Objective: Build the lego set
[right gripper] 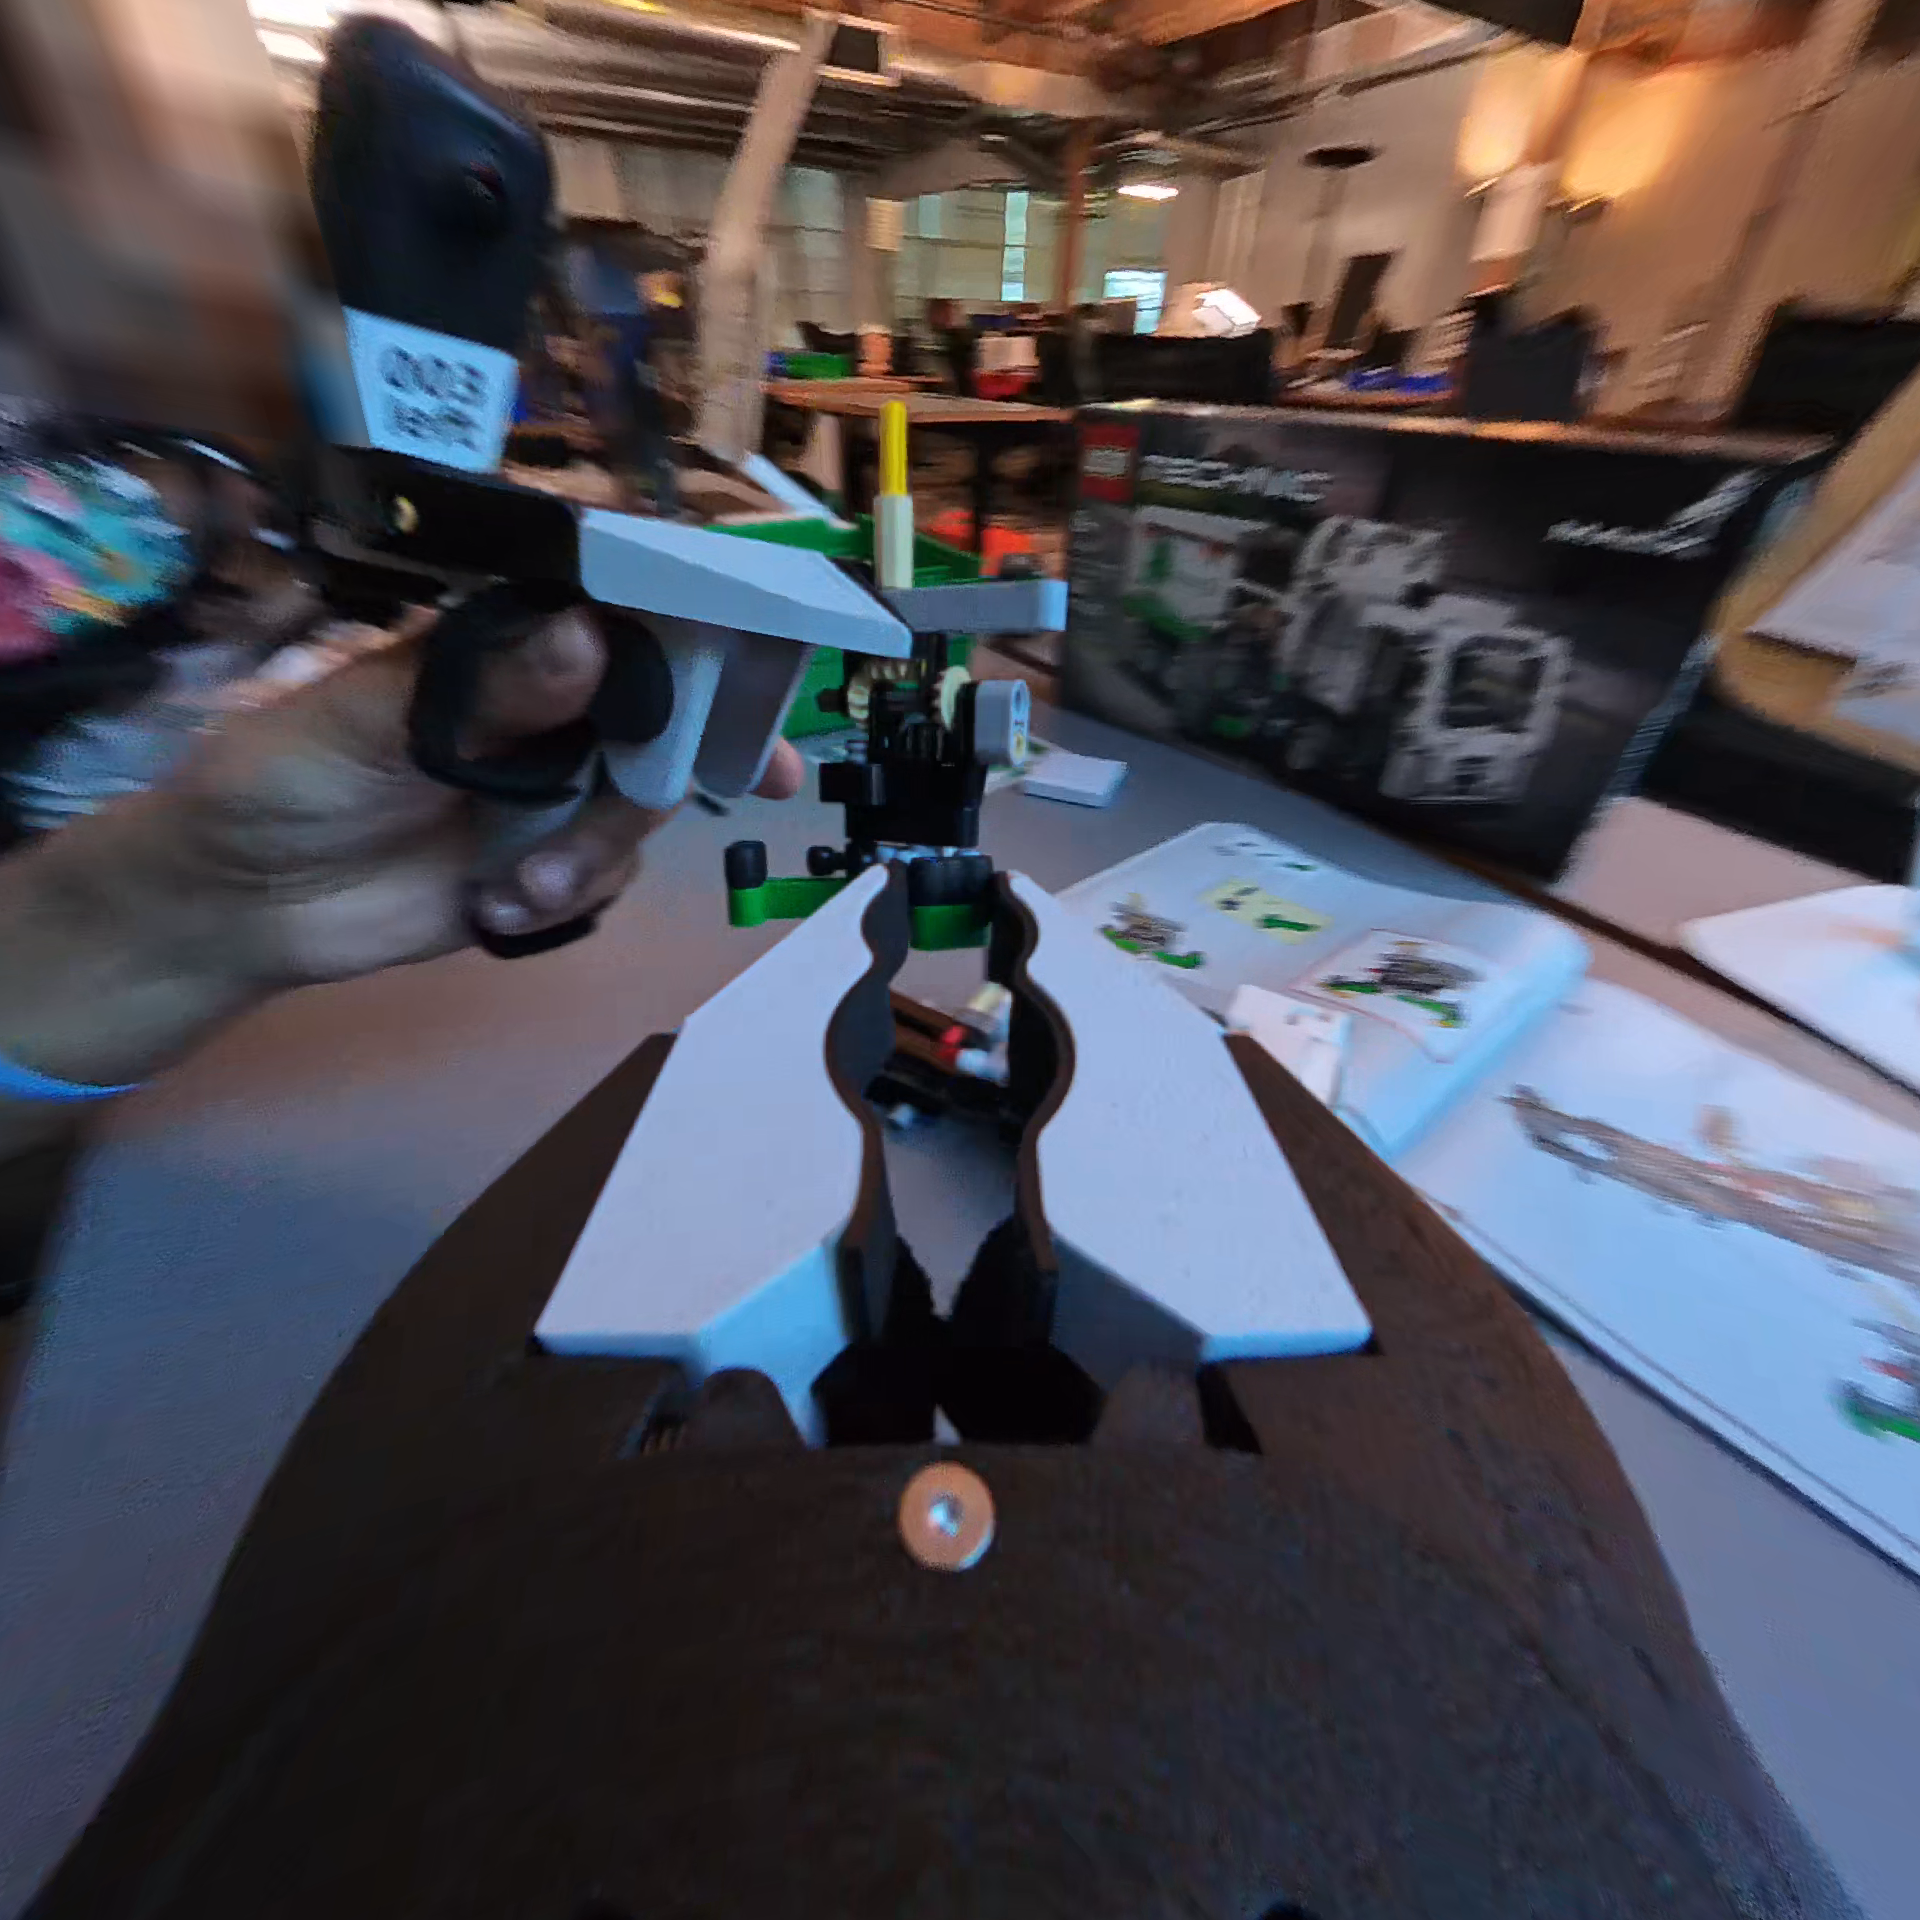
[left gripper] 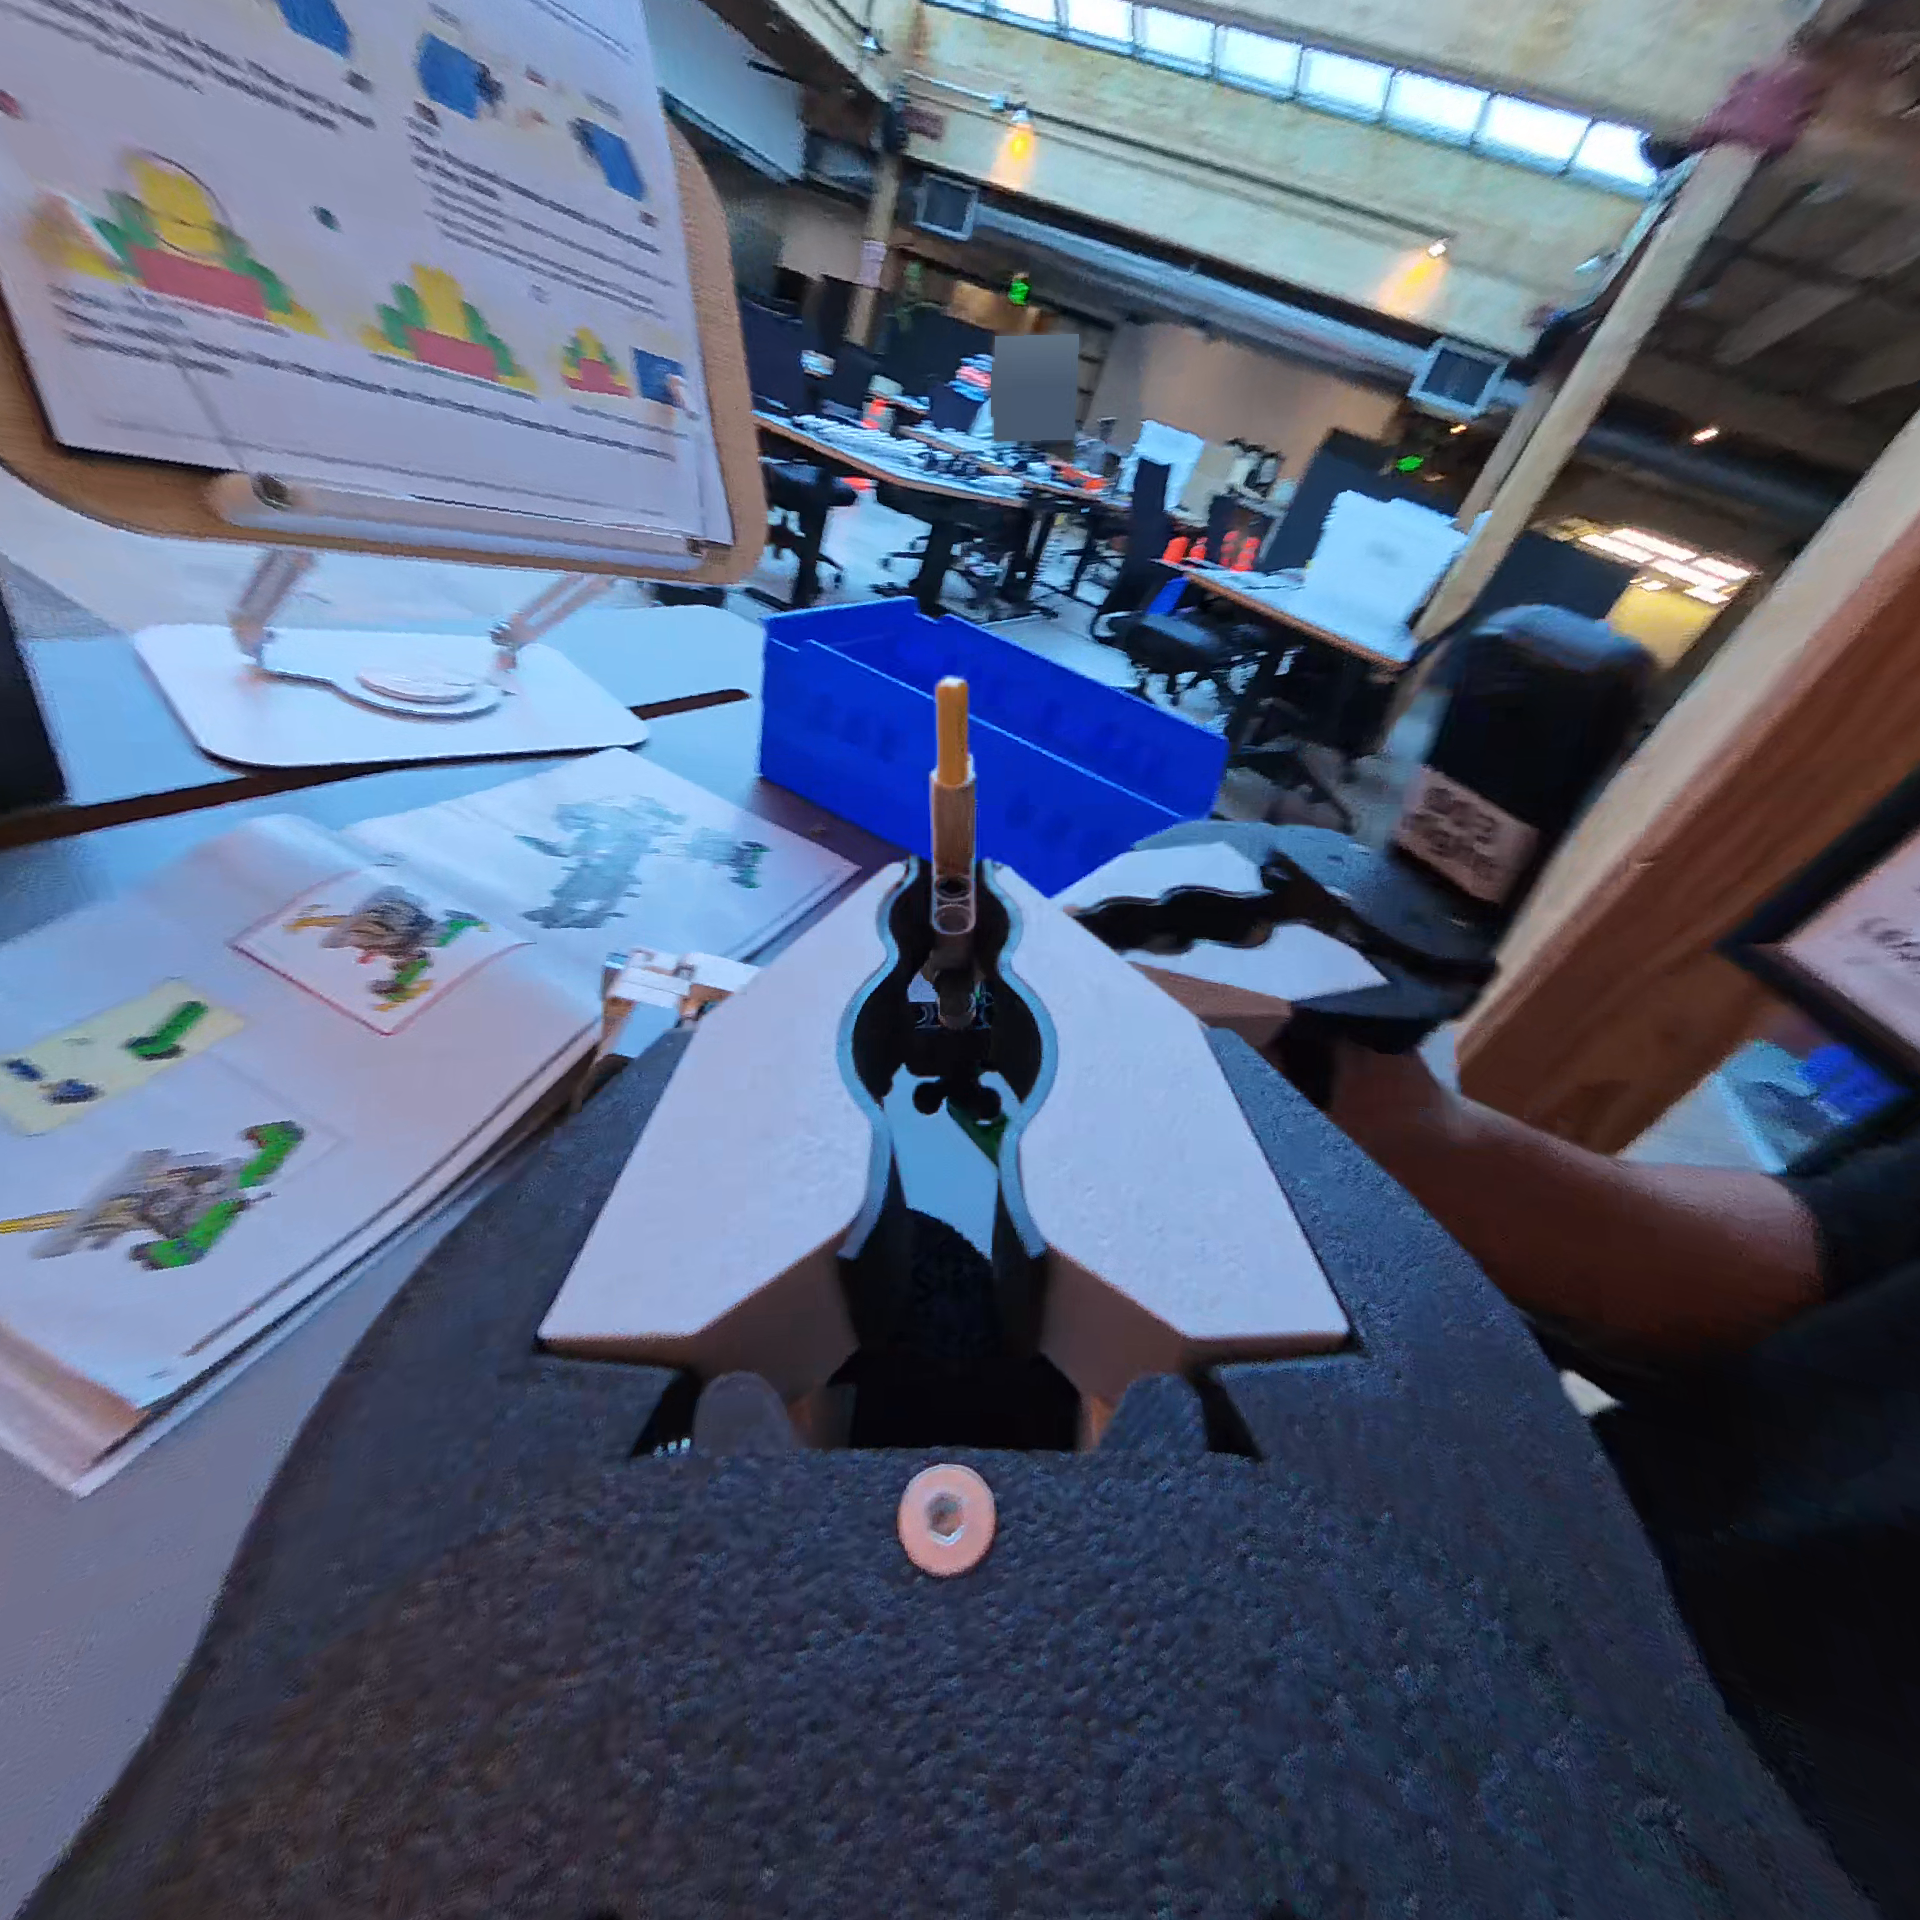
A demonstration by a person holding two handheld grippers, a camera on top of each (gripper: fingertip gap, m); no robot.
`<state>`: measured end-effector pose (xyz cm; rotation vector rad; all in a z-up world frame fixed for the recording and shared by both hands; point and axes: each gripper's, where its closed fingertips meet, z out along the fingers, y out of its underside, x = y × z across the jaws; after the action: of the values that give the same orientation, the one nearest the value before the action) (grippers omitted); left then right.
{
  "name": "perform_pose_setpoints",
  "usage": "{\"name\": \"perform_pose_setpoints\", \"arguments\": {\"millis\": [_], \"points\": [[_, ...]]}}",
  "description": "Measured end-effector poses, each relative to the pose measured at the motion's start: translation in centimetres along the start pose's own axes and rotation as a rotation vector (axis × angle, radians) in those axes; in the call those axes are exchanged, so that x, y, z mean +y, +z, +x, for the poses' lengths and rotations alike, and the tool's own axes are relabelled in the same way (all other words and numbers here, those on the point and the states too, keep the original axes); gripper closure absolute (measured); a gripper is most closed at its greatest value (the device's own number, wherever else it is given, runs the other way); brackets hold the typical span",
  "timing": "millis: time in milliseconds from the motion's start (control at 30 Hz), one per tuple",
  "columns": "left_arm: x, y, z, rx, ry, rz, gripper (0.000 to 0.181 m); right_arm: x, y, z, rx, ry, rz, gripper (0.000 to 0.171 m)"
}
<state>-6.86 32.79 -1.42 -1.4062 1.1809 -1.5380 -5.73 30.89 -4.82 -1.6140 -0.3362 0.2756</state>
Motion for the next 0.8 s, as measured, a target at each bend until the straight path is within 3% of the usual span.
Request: {"name": "perform_pose_setpoints", "arguments": {"millis": [133,267,367,600,700,800], "points": [[0.1,0.7,0.1,-0.058,0.053,-0.004,0.176,0.4,-0.3,0.2,0.190,-0.095,-0.022,0.158],[0.4,0.9,0.4,-0.013,0.033,-0.030,0.177,0.4,-0.9,0.2,0.119,0.037,-0.009,0.157],[0.4,0.6,1.3,0.085,0.011,-0.050,0.177,0.1,-1.4,-0.7,-0.073,0.175,0.008,0.157],[-0.4,-1.6,6.2,0.488,-0.009,-0.071,0.177,-2.0,-4.1,-4.9,-0.638,0.527,0.031,0.157],[-0.9,-2.3,7.9,0.613,-0.025,-0.062,0.177,-2.7,-4.9,-6.3,-0.804,0.642,0.038,0.157],[-1.1,-2.6,8.5,0.665,-0.043,-0.049,0.177,-3.1,-5.1,-6.7,-0.855,0.692,0.068,0.157]]}}
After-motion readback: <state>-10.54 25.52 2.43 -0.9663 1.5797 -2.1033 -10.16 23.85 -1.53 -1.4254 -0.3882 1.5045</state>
